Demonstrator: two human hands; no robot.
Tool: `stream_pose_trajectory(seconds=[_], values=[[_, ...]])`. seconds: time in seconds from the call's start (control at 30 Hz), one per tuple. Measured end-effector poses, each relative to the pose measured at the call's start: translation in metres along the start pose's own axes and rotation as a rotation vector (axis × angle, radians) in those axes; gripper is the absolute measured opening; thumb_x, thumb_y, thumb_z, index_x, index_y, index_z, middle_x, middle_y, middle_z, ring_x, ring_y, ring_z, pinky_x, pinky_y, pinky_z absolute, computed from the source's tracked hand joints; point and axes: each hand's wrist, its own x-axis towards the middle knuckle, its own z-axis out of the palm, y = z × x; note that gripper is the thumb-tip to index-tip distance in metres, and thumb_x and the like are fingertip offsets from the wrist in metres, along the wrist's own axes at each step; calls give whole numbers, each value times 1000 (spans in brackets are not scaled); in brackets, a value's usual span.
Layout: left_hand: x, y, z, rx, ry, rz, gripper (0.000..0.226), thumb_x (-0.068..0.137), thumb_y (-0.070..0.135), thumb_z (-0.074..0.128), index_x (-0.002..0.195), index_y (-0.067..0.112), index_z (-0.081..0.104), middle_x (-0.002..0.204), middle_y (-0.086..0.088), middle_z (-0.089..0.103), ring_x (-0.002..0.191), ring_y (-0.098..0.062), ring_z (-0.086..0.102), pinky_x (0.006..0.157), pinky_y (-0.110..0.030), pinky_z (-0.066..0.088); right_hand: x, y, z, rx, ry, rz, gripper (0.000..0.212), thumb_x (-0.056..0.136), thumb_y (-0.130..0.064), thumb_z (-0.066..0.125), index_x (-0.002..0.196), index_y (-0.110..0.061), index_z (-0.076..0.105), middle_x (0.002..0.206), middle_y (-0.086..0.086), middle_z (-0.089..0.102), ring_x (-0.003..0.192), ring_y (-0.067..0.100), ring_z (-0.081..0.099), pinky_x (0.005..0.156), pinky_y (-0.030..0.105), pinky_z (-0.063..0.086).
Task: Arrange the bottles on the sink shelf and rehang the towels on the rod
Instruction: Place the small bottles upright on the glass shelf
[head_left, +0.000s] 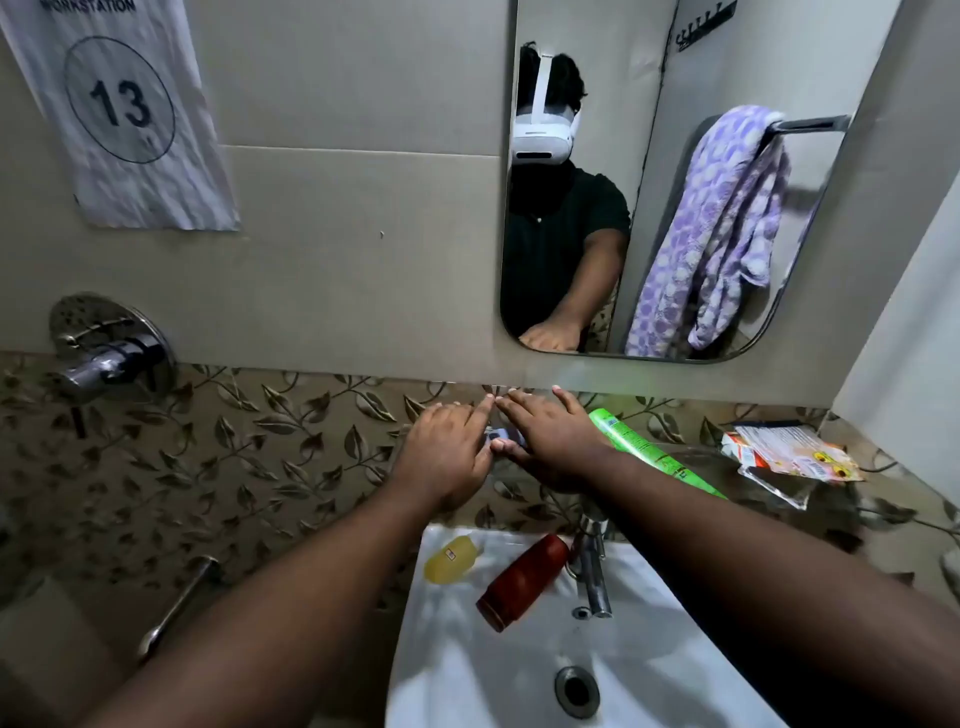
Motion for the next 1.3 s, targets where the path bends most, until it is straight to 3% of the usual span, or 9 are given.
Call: stream_pose_trajectory(seconds=[0.17,0.27,0.43,0.6,0.73,1.03,1.13,1.3], values=[[-5,4,4,-5,-35,18,61,104,49,34,157,17,34,138,-7,60,128,-27,53,110,-41,34,1,-1,8,-7,-37,-32,66,104,-58,30,160,-23,23,167,4,26,154,16,24,125,47,-3],[-7,6,4,-9,-28,33,50,104,49,36,143,21,47,129,-3,64,119,-25,58,102,-40,40,3,-3,8,-11,-95,-43,59,105,-54,33,155,-24,33,165,4,31,152,16,29,125,50,-5],[-15,12,10,-115,33,26,35,103,45,43,128,24,55,120,0,65,114,-22,57,98,-37,41,1,-6,9,9,-125,-76,46,106,-43,37,146,-21,44,146,3,49,144,18,40,124,50,-7],[-22,20,16,-166,73,52,33,102,41,47,128,23,54,117,1,63,110,-21,56,99,-38,43,5,-1,8,-71,-193,-98,54,107,-32,35,159,-17,26,167,7,26,155,19,22,125,50,-9],[-24,25,19,-208,92,33,36,100,41,54,132,25,52,118,3,60,111,-19,54,98,-34,40,4,1,12,-113,-219,-108,61,105,-23,37,162,-13,15,170,9,14,157,22,13,124,48,-7],[-31,22,22,-245,163,-23,48,89,42,69,130,23,55,115,3,63,107,-21,57,94,-35,43,6,-7,16,-90,-120,-130,63,106,-31,38,161,-9,16,170,11,15,157,23,12,125,42,-7],[-41,13,24,-189,258,-9,55,84,44,69,129,16,56,115,-1,65,103,-23,61,90,-37,49,5,-20,11,1,-27,-158,60,104,-31,44,159,-11,27,167,9,27,154,21,24,125,36,2],[-73,-12,42,-176,520,37,44,87,44,61,115,11,54,96,-7,63,85,-26,54,79,-36,44,-16,-64,16,287,109,-242,40,93,-18,60,131,-8,60,135,13,63,126,30,58,108,41,44]])
